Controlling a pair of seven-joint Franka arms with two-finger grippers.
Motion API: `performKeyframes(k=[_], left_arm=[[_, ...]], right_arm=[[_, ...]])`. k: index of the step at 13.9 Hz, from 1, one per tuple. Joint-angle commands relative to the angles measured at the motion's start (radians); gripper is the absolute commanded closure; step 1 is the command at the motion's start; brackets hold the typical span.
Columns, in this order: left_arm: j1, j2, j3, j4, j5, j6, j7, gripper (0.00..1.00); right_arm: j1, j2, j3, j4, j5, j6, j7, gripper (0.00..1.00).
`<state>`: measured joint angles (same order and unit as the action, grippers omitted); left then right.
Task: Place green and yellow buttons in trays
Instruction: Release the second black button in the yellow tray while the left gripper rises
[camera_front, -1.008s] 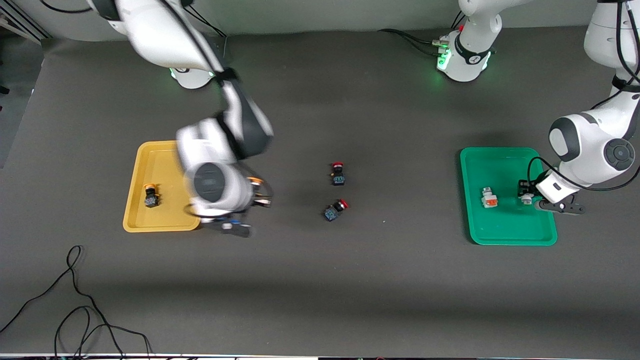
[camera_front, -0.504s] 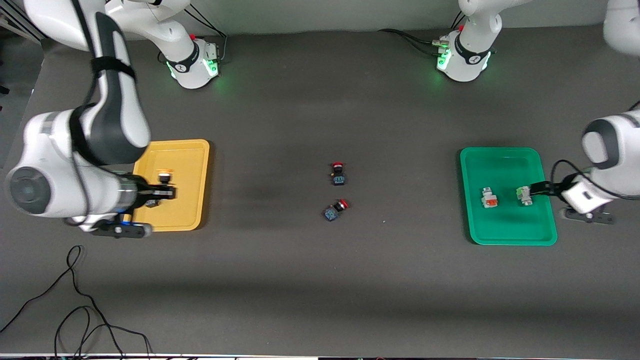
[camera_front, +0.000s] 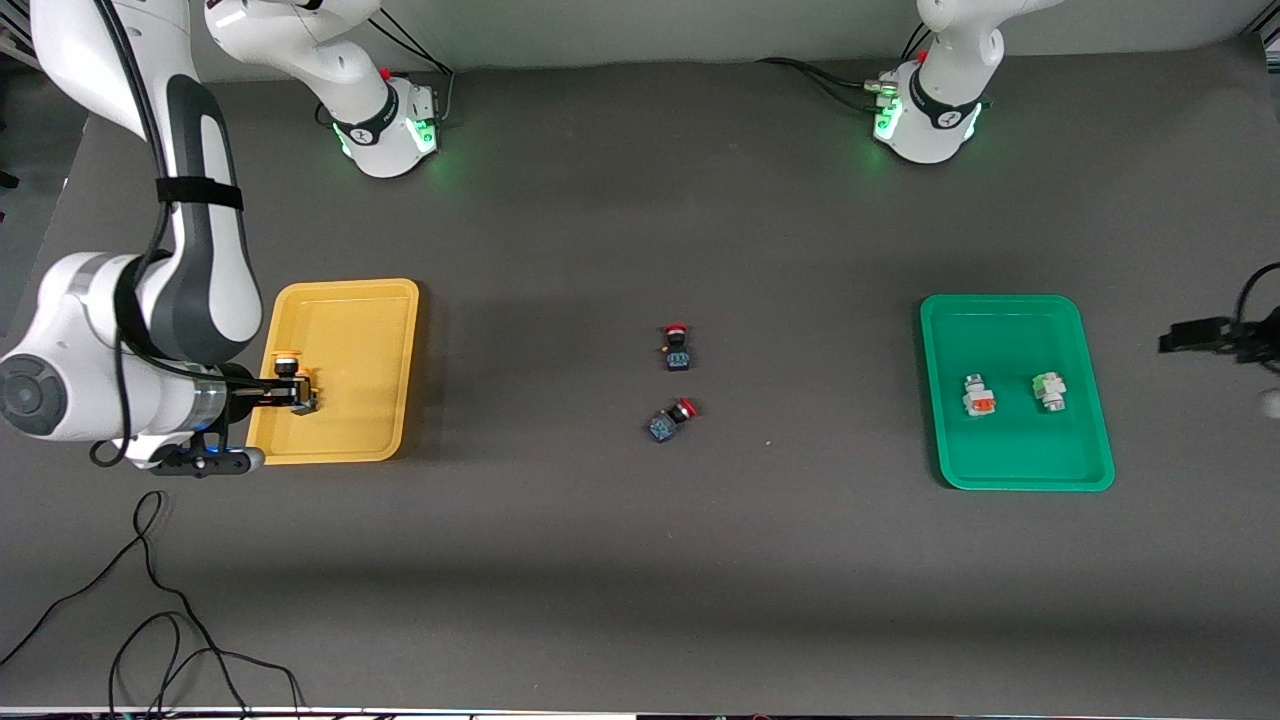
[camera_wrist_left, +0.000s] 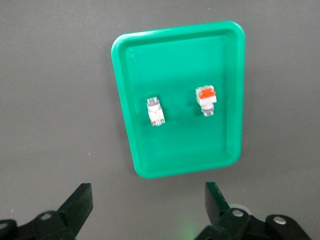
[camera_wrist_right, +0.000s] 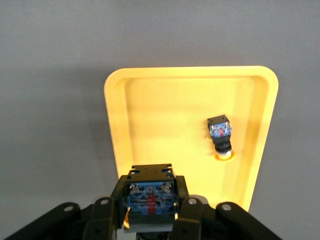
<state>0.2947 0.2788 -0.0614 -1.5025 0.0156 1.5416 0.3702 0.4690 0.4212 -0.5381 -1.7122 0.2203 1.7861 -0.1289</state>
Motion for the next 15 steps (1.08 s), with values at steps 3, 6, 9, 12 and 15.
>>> performKeyframes(k=[3,6,9,12,15], left_arm=[[-0.046,-0.076,-0.008,0.077,-0.006,-0.133,-0.094,0.00],[-0.101,-0.153,-0.009,0.036,-0.006,-0.149,-0.160,0.00],[-0.173,-0.214,-0.009,-0.018,-0.006,-0.140,-0.246,0.00],[-0.226,-0.285,0.000,-0.099,-0.012,-0.075,-0.315,0.00],[-0.304,-0.303,0.034,-0.111,-0.014,-0.071,-0.345,0.00]], right_arm=[[0.019,-0.068,-0.030,-0.312,0.025,0.333,-0.113,1.00],[0.031,-0.065,-0.026,-0.423,0.059,0.474,-0.115,1.00],[0.057,-0.033,0.000,-0.487,0.116,0.614,-0.113,1.00],[0.063,0.013,0.001,-0.491,0.117,0.662,-0.113,1.00],[0.063,0.018,0.001,-0.489,0.117,0.664,-0.112,0.08]])
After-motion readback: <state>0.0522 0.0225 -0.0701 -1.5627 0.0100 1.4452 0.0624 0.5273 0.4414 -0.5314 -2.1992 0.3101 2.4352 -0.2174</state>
